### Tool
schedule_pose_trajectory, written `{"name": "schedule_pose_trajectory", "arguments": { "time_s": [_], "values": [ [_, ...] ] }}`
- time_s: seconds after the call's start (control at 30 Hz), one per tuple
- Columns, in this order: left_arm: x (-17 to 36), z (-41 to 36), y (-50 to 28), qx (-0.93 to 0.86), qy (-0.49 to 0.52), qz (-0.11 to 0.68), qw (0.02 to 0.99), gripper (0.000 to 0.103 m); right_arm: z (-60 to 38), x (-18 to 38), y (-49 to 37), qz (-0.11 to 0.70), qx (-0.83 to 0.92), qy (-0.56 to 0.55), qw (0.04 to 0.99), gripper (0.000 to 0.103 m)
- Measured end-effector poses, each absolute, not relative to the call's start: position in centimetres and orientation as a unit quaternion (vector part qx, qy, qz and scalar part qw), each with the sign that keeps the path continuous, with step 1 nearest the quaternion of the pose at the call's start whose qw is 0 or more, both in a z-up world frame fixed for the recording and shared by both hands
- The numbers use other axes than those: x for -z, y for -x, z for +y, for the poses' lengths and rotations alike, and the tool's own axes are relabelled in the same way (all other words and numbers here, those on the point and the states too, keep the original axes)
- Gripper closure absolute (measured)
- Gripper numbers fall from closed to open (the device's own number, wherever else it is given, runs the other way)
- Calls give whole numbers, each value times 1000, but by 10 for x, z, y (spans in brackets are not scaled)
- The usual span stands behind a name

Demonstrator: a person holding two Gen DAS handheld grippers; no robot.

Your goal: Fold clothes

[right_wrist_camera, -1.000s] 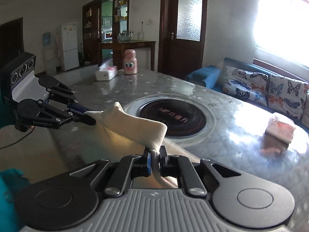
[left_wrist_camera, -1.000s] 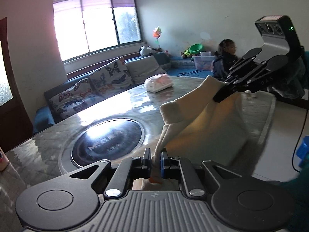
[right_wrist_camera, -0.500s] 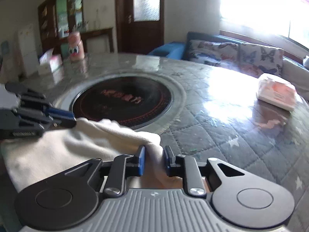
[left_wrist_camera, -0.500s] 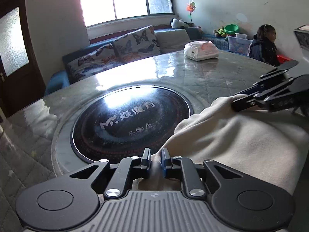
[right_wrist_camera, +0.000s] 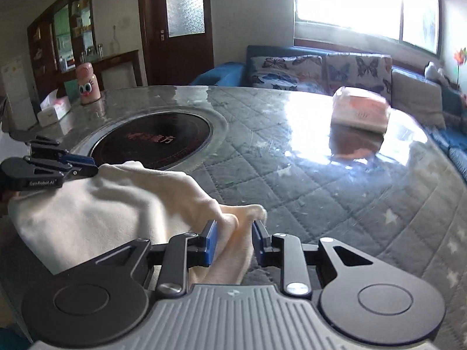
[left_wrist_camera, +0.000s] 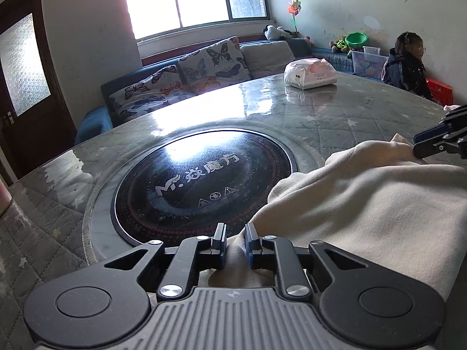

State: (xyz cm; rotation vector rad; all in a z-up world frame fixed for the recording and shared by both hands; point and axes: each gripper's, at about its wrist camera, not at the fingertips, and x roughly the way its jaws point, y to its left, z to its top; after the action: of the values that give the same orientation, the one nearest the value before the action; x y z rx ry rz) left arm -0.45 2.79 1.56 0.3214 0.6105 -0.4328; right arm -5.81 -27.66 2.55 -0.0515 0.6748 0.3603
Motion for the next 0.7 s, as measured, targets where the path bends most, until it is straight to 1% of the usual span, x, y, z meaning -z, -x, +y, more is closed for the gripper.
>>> {"name": "schedule_pose_trajectory", "arguments": {
  "time_s": [0.03,0.13,0.17,0.3,0.33,0.43,0.5,0.57,0.6,0.63,0.7],
  "values": [
    [-16,28,5,210,-157,297,918,87,-279,-25,59,332,-174,23,927,78],
    [-16,27,4,209,-156,298,919,86,-283,-23,61,333,-164,27,928,95],
    [-16,27,4,208,-155,298,919,86,-281,-24,61,330,-158,37,930,97],
    [-15,28,3,206,-156,297,919,84,-274,-25,63,314,-133,74,937,98],
    [-15,28,2,206,-155,296,920,83,-272,-25,64,309,-127,83,939,102],
    [-14,28,1,205,-152,295,921,83,-266,-26,65,297,-108,111,942,102],
    [-14,28,1,203,-151,295,921,81,-268,-24,63,303,-111,100,941,102],
    [-15,29,1,199,-150,295,922,75,-270,-25,63,303,-120,87,941,100],
    [-15,30,1,198,-150,296,922,73,-273,-32,65,296,-136,63,943,99],
    [-15,31,0,196,-150,296,923,69,-272,-36,67,293,-145,53,944,94],
    [-17,32,-3,191,-148,297,924,67,-268,-39,65,294,-162,48,941,79]
  ]
}}
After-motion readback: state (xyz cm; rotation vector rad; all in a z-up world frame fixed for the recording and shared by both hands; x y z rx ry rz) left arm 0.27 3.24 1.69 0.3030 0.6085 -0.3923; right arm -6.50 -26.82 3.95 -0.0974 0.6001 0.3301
